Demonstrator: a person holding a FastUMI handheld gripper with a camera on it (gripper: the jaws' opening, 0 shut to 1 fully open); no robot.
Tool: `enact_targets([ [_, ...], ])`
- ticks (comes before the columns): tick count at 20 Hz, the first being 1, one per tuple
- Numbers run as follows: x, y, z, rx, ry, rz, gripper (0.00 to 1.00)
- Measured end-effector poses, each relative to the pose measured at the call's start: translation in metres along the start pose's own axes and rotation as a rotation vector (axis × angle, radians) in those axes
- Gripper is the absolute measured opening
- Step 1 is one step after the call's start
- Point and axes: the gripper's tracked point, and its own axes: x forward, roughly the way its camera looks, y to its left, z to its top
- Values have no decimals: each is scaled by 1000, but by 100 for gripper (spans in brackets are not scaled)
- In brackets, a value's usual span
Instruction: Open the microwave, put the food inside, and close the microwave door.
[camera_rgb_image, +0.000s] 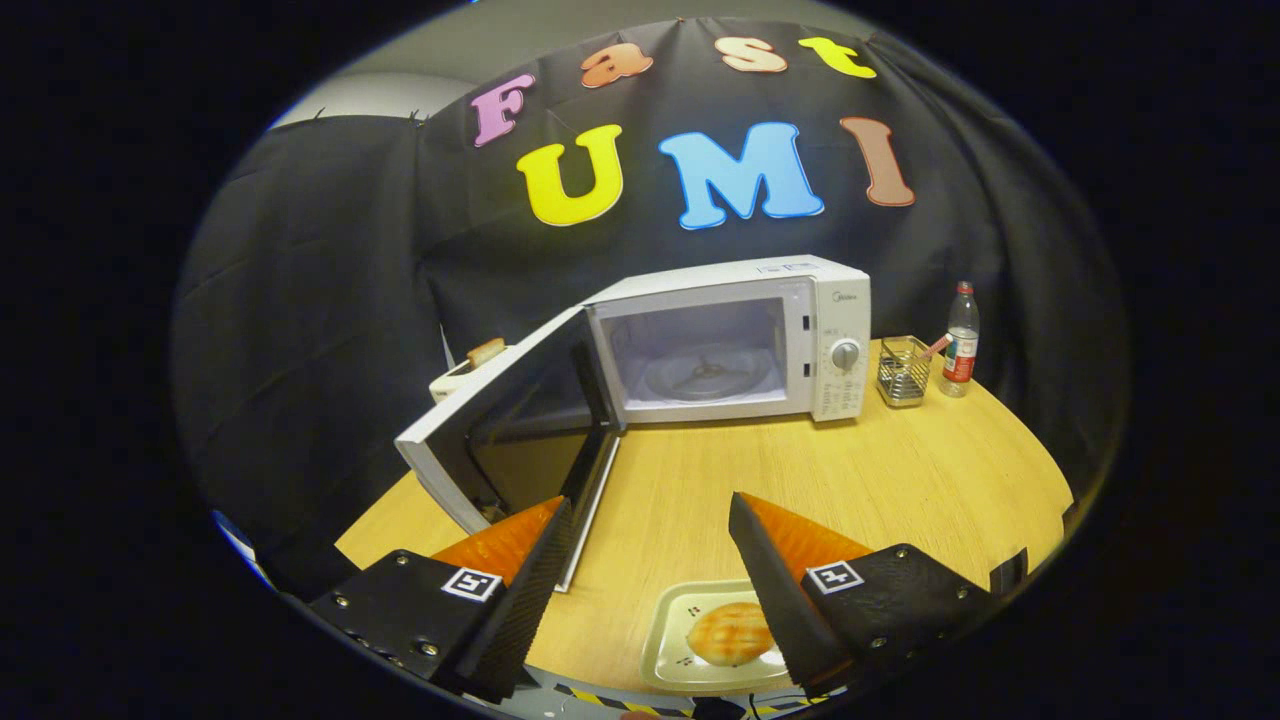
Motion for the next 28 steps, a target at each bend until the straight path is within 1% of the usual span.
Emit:
enact_targets([
  [3, 7, -20, -27, -10, 55, -47, 95],
  [8, 17, -45, -76, -51, 179, -95, 96],
  [15, 24, -59, -126, -65, 318, -114, 96],
  [18, 27, -64, -137, -70, 362, -115, 96],
  [22, 29, -62, -148, -47, 407, -104, 96],
  [25, 31, -63, -151, -58, 412, -104, 96],
  [26, 32, -64, -152, -62, 422, -102, 92],
  [27, 33, -64, -153, -60, 428, -103, 92],
  [28, 33, -64, -153, -56, 437, -102, 89],
])
